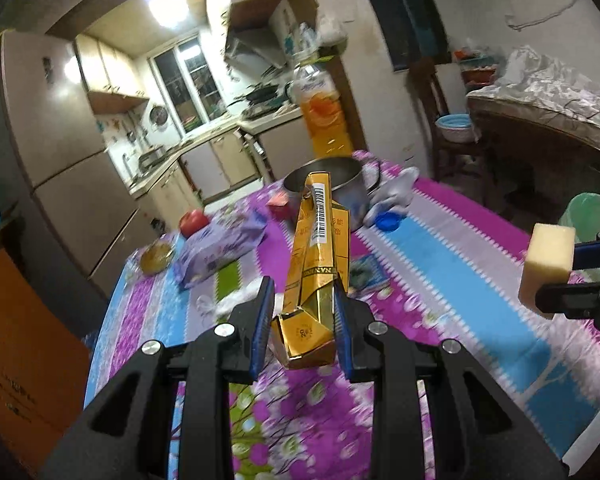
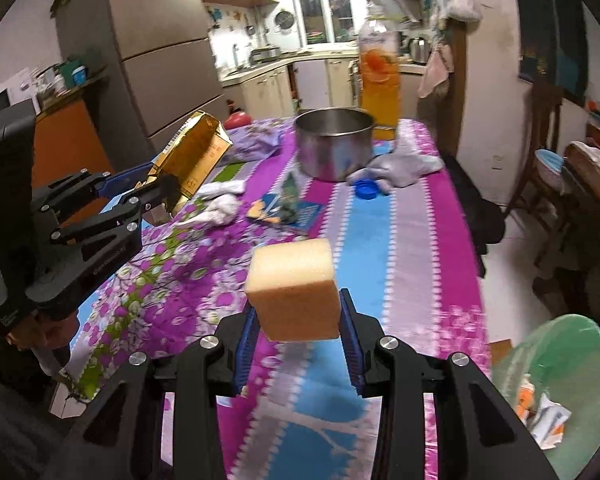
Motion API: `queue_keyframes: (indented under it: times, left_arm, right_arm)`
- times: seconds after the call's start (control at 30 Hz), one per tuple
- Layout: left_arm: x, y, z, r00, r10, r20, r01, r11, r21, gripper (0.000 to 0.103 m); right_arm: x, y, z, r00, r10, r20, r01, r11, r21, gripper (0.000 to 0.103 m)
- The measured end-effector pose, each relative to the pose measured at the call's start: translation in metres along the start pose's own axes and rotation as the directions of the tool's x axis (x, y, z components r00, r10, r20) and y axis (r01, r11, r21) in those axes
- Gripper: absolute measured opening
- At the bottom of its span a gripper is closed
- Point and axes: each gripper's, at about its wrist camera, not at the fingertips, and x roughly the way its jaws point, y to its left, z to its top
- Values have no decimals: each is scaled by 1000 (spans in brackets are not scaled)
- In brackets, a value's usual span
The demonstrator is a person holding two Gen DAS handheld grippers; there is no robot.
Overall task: Collect trash
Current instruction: 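Carry the gold box and sponge over the green trash bin with both tools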
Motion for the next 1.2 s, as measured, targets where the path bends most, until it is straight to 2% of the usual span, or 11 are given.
queue_keyframes:
  times: [0.17, 0.43, 0.9, 1.07, 1.2]
  left_arm:
    - [-1, -29, 17, 998, -51, 30, 50, 998, 41, 26]
    - [1, -86, 42, 990, -128, 64, 120, 985, 125, 26]
    - [-1, -181, 64, 965, -253, 73, 223, 933, 283, 26]
    - [4, -220, 70, 941, -339, 18, 312, 886, 343, 26]
    - [7, -251, 73, 902, -431, -40, 410, 821, 398, 26]
  right_arm:
    - [-25, -29, 0, 998, -64, 20, 63, 997, 37, 39]
    - [-57, -82, -10, 985, -172, 0, 171, 977, 128, 39]
    - [-120, -166, -55, 933, -353, -66, 357, 893, 272, 39]
    - [-138, -200, -75, 906, -406, -118, 421, 847, 324, 39]
    - [-144, -225, -88, 883, -432, -183, 469, 812, 347, 39]
